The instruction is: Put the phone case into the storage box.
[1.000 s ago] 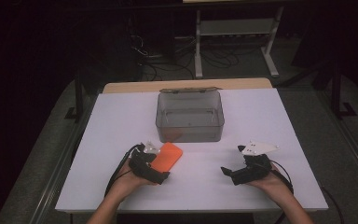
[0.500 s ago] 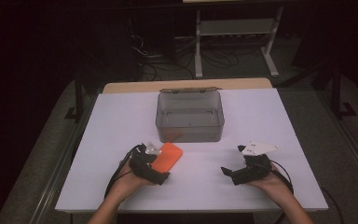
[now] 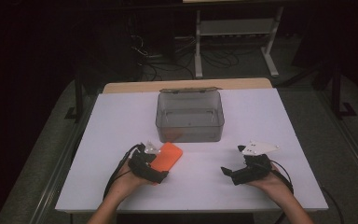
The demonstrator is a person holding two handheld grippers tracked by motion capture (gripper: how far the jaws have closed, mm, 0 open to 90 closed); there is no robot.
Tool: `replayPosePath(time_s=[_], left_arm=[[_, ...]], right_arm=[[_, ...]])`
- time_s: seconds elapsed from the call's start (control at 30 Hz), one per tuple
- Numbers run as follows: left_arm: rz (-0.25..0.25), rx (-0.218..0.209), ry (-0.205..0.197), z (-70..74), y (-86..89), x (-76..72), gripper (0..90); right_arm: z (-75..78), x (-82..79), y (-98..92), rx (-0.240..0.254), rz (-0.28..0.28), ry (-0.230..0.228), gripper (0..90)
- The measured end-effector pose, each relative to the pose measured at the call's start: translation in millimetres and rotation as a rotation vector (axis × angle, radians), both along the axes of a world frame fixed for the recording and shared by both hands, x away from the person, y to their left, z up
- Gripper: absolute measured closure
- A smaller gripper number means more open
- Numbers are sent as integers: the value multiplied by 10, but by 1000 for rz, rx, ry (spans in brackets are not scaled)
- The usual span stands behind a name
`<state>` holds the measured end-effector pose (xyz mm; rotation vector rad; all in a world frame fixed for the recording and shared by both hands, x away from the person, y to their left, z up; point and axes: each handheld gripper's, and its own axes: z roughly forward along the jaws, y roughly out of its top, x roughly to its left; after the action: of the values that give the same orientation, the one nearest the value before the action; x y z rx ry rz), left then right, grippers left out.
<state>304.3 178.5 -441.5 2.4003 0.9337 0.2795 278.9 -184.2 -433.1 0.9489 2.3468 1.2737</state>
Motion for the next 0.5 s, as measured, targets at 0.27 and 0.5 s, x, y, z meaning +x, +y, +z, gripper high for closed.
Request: replayPosePath(time_s=[0.27, 0.5], left_arm=[[0, -10, -15, -13, 16, -15, 124], [-2, -12, -22, -20, 18, -26, 124]], right_arm=[[1, 3, 0, 1, 1, -3, 0], [0, 3, 3, 1, -2, -1, 0]])
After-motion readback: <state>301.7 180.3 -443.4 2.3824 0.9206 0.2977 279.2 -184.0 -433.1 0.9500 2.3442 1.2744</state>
